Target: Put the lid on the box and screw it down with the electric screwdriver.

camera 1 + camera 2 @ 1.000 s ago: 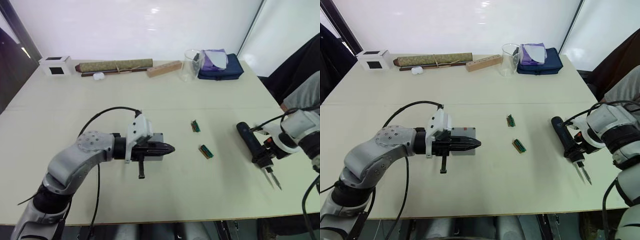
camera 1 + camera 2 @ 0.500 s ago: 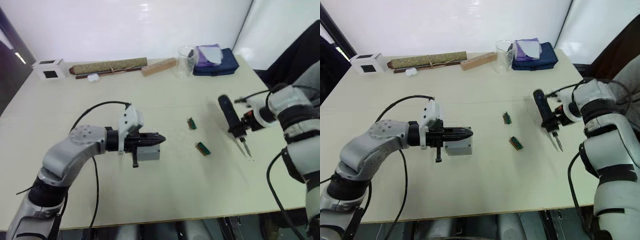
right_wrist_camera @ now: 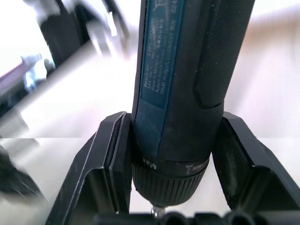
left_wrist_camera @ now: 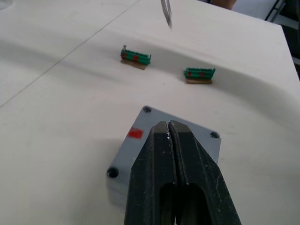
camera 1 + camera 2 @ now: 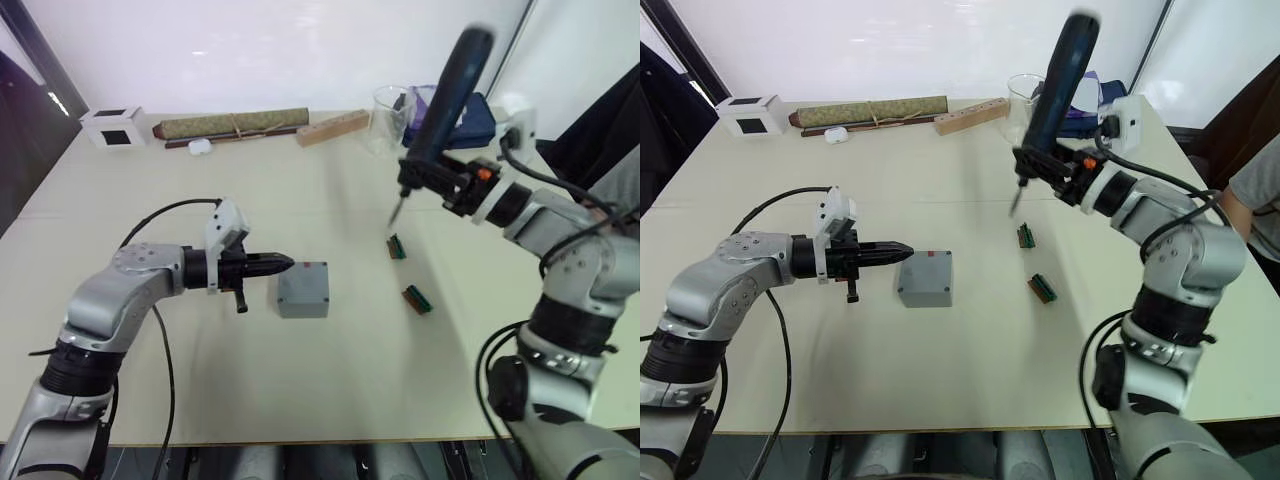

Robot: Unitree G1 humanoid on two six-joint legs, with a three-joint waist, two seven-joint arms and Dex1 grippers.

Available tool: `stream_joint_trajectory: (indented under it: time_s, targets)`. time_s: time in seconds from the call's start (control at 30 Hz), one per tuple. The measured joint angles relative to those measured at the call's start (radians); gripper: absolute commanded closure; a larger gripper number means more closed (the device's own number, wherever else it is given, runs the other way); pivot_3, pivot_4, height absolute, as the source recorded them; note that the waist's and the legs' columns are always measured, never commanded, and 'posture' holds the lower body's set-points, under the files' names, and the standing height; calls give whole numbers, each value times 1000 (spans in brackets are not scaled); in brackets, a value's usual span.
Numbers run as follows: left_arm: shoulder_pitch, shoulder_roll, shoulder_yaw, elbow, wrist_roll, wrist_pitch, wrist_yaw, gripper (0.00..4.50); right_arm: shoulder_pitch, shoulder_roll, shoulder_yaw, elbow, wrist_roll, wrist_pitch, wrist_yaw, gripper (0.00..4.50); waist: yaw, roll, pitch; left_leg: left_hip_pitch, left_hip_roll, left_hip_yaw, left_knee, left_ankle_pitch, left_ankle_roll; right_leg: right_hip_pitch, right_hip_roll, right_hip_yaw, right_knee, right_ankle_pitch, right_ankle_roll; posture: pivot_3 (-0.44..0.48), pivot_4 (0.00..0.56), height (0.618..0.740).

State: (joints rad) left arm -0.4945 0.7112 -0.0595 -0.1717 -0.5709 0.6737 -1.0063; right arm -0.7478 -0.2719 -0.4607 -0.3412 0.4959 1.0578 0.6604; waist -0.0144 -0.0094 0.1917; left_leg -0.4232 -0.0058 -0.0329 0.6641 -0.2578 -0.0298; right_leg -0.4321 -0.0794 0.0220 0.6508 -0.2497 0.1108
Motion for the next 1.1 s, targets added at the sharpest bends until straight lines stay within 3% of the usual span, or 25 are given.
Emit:
stream_joint_trajectory:
  time_s: [0.13, 0.27, 0.5, 0.73, 1.1]
  targets:
    - [-32, -1, -8, 40, 33, -24, -21, 4500, 74, 79, 66, -112, 21, -107, -86, 2343, 1, 0, 0, 1, -1, 1, 0, 0, 0, 2, -1, 1, -1, 0, 0, 0, 150, 740]
    - [-35, -13, -55, 41, 63, -31, -39, 4500, 179, 124, 217, -167, -2, -222, -139, 2343, -6, 0, 0, 2, 0, 1, 0, 0, -1, 2, 0, 1, -1, 0, 0, 0, 150, 740]
    - [1, -45, -139, 17, 143, -73, -24, 4500, 295, 120, 479, -183, -71, -386, -131, 2343, -6, 0, 0, 3, 0, 1, -1, 1, -1, 2, 0, 1, 0, 0, 0, 0, 150, 740]
    - [8, -48, -150, 32, 188, -136, -22, 4500, 354, 72, 575, -139, -144, -508, -116, 2343, -3, -1, -1, 9, 0, 1, -1, 1, -1, 8, 0, 1, -1, 0, 0, 0, 150, 740]
    - [18, -48, -141, 37, 190, -144, -16, 4500, 366, 26, 584, 10, -221, -656, -113, 2343, -3, -1, -1, 13, 0, 1, -1, 1, -1, 12, 0, 1, -1, 0, 0, 0, 150, 740]
